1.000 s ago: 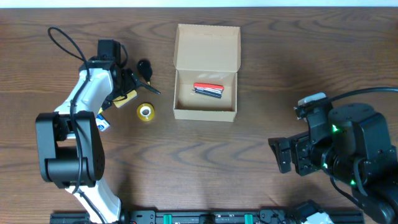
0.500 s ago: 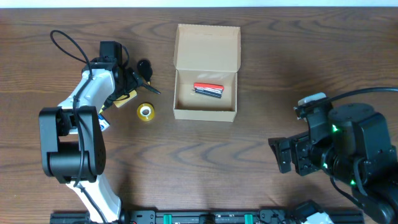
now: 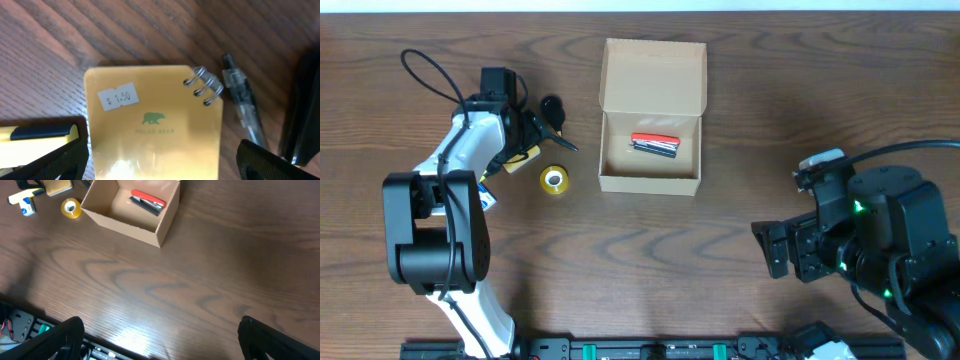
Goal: Pack container
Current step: 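Lower the left gripper onto the yellow sticky-note pad and grasp it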
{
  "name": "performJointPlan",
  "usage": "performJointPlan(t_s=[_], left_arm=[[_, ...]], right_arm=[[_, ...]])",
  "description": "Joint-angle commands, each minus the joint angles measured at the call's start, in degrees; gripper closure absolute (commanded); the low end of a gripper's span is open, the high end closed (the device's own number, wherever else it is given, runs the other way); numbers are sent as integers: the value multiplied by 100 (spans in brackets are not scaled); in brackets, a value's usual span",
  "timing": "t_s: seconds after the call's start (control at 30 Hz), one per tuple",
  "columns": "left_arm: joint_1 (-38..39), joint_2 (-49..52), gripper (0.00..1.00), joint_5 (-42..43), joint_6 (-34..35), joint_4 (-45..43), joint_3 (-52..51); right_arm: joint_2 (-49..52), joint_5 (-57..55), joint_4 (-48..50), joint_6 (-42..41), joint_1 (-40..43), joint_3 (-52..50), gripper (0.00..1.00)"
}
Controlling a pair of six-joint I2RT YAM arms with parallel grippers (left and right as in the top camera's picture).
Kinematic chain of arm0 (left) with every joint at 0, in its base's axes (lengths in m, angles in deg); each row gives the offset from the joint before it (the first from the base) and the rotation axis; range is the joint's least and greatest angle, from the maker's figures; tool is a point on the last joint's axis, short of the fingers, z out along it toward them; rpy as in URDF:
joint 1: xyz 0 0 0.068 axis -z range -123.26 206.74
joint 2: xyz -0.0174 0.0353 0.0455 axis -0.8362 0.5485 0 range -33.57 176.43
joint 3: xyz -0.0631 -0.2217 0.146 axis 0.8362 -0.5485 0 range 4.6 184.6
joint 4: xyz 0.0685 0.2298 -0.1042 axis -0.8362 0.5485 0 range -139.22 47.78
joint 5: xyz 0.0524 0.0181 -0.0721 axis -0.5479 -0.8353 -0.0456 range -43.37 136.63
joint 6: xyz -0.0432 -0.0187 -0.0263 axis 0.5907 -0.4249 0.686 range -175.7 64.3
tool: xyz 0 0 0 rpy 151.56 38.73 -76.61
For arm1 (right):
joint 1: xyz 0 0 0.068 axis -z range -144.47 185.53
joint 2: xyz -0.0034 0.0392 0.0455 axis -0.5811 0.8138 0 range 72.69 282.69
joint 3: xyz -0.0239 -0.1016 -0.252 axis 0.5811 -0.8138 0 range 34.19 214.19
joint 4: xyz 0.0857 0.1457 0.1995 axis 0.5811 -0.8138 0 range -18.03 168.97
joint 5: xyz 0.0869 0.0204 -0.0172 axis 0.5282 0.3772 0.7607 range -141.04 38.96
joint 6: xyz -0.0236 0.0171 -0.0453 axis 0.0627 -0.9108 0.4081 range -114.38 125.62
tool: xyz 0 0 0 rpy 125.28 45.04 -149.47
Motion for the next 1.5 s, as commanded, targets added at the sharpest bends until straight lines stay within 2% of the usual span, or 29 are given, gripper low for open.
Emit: performJointPlan(t_s=[0.0, 0.53, 0.73, 1.47], left_arm=[[0, 94, 5, -144, 63, 22, -168], [0, 96, 4, -422, 61, -74, -216], [0, 96, 3, -415, 83, -326, -341], [0, 96, 2, -413, 212, -330, -520]], right_arm=[[-4, -74, -7, 59, 42, 74, 1], [-4, -74, -7, 59, 42, 74, 1], [-4, -74, -7, 59, 42, 74, 1], [-4, -74, -7, 59, 42, 74, 1]])
